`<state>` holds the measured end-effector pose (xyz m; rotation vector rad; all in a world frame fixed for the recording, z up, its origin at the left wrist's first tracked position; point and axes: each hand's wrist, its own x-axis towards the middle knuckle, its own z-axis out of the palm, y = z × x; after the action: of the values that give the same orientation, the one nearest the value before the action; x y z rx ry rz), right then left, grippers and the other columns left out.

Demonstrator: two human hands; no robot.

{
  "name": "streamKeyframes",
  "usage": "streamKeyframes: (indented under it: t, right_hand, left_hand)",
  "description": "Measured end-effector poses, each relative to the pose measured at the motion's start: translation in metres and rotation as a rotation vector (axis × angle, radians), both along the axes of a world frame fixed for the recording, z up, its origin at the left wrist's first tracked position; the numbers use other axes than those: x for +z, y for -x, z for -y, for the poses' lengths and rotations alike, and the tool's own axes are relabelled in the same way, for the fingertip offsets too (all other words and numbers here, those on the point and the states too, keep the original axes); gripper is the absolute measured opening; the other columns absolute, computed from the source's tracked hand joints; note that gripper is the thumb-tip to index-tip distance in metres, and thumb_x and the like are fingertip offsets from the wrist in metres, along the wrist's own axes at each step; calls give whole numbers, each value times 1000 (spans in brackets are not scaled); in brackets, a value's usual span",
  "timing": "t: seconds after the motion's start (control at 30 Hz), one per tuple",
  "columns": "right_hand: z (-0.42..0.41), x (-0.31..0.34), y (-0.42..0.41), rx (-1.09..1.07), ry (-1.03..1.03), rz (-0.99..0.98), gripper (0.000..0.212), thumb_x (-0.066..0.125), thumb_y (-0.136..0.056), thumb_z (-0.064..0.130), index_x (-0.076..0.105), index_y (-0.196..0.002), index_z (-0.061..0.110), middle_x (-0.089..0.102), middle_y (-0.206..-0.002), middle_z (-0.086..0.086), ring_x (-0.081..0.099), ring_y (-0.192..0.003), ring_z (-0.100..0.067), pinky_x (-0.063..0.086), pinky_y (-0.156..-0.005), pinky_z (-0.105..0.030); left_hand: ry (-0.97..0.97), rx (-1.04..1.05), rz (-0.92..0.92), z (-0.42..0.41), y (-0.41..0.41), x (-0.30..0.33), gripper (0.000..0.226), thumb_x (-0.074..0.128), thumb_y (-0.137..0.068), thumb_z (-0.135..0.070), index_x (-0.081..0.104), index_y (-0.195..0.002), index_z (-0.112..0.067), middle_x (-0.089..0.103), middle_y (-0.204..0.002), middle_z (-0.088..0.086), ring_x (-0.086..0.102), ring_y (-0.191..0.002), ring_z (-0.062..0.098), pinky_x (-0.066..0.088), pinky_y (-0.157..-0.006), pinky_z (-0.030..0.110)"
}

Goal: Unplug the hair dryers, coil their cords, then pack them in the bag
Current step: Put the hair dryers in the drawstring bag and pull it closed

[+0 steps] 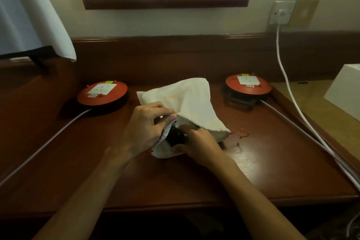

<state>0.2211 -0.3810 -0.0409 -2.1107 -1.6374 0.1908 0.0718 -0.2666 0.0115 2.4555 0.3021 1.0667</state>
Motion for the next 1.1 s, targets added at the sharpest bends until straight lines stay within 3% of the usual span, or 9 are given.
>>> streamKeyframes:
  t: [0.17,0.27,0.33,0.43,0.5,0.6,0.77,0.93,1.1]
  right_hand:
    - [15,-3,9,22,-55,-8,55,67,-93,42,50,-141,21,64,-132,-2,64,-115,-21,53,-91,-30]
    - [50,0,4,-39,-331,54,19,61,-96,38,70,-103,22,63,-89,13,60,-77,-5,49,-68,-21]
    - [62,-2,-12,-181,-491,181,13,68,-93,30,66,-86,19,54,-79,13,50,-64,-5,36,-56,-13]
    - [62,-6,-45,-376,-238,267,43,73,-89,36,60,-124,15,55,-119,-5,56,-101,-20,53,-73,-27]
    - [63,-13,-64,-421,-44,276,51,63,-95,43,50,-138,19,49,-133,-7,49,-117,-25,48,-90,-37]
    - [67,-25,-74,-359,29,232,29,48,-104,38,63,-123,21,59,-117,-1,52,-105,-21,42,-85,-34]
    - [67,-34,-63,-276,-112,34,11,59,-100,20,68,-102,14,63,-94,-2,58,-87,-23,44,-71,-33]
    - [78,-26,-65,-225,-92,-63,3,64,-98,18,62,-98,20,54,-90,10,51,-81,-10,35,-64,-14]
    - [100,-25,-83,-297,-87,-32,11,66,-96,16,67,-85,15,58,-85,1,52,-76,-14,37,-64,-19]
  left_hand:
    - [184,8,-78,-1,7,-15,34,69,-87,-41,80,-104,-14,71,-94,-9,67,-90,7,52,-63,13]
    - [173,104,-189,5,5,-31,42,69,-80,-62,79,-101,-26,67,-94,-14,64,-81,5,49,-60,15]
    - [72,186,-288,11,-6,-44,52,69,-75,-75,76,-104,-32,63,-98,-16,60,-84,4,48,-66,20]
    - [-72,281,-321,23,-22,-63,40,79,-79,-58,71,-105,-29,54,-96,-11,53,-88,9,50,-75,28]
    - [-129,306,-281,26,-27,-71,25,81,-82,-33,67,-102,-25,45,-91,-10,52,-84,13,51,-74,32]
    - [-136,311,-264,20,-21,-78,27,81,-80,-18,65,-100,-26,43,-92,-10,53,-83,14,46,-69,28]
    - [-124,346,-276,2,-2,-78,40,79,-78,-5,67,-109,-26,49,-99,-6,51,-92,14,50,-75,29]
    - [9,447,-357,-8,40,-78,55,85,-80,-37,61,-130,-32,47,-129,-1,46,-117,20,42,-93,32]
    - [154,626,-491,-25,91,-95,52,67,-95,-45,57,-139,-18,56,-129,6,48,-117,28,44,-95,40]
